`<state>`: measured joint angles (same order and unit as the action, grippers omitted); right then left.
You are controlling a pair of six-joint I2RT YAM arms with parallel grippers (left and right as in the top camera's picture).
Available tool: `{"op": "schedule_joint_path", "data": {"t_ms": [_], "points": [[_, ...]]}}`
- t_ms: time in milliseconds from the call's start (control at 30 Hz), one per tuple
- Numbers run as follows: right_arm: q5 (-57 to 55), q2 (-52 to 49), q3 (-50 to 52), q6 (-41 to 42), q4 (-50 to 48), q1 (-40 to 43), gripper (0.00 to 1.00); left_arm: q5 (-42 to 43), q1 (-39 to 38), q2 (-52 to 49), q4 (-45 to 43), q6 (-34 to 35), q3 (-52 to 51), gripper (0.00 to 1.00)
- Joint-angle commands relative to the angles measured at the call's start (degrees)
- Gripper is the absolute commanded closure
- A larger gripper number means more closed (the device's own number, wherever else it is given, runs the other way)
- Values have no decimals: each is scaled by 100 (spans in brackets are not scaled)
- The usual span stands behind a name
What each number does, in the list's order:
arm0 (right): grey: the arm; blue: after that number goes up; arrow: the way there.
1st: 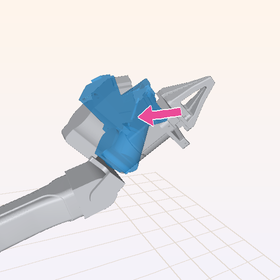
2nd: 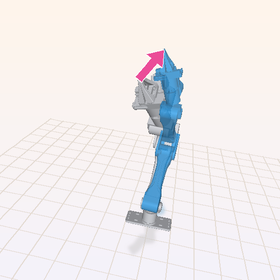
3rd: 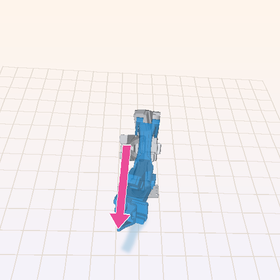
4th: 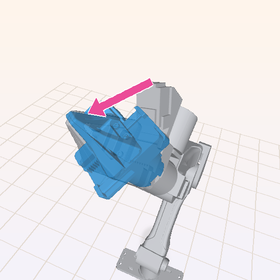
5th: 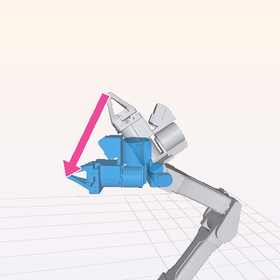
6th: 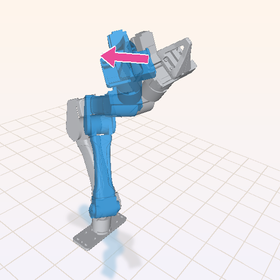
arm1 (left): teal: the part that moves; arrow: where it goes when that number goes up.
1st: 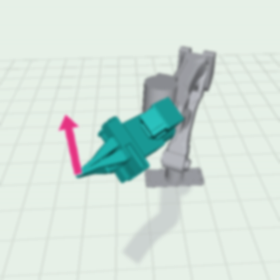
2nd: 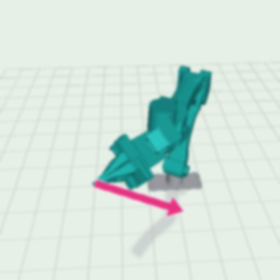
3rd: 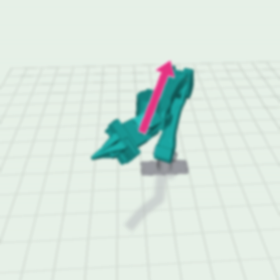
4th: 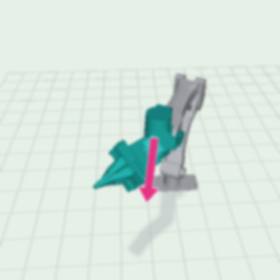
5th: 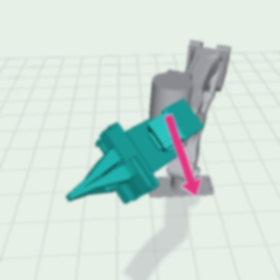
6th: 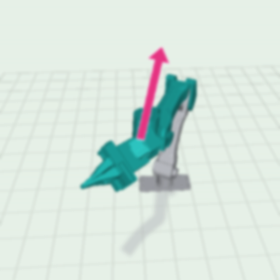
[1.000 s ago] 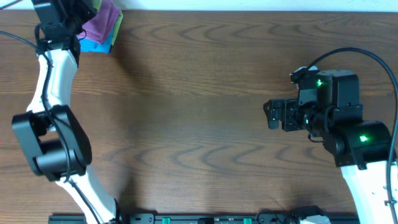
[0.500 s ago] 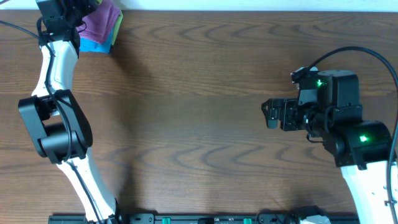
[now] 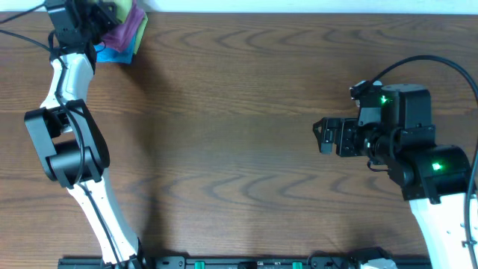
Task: Fold the cloth
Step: 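Lower the green bundle onto the cloth stack and release it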
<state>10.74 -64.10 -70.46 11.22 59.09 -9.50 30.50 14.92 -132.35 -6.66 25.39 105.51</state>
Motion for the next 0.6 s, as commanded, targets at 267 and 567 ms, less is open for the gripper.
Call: {"op": "schedule_joint_path", "data": {"t_ms": [267,567], "points": [[175,44,-79,164,-122,-142,1,70,201,-37,422,59,160,4],[170,33,-79,205,-170,-258,1,667,516,-37,511,212,160,5]]}}
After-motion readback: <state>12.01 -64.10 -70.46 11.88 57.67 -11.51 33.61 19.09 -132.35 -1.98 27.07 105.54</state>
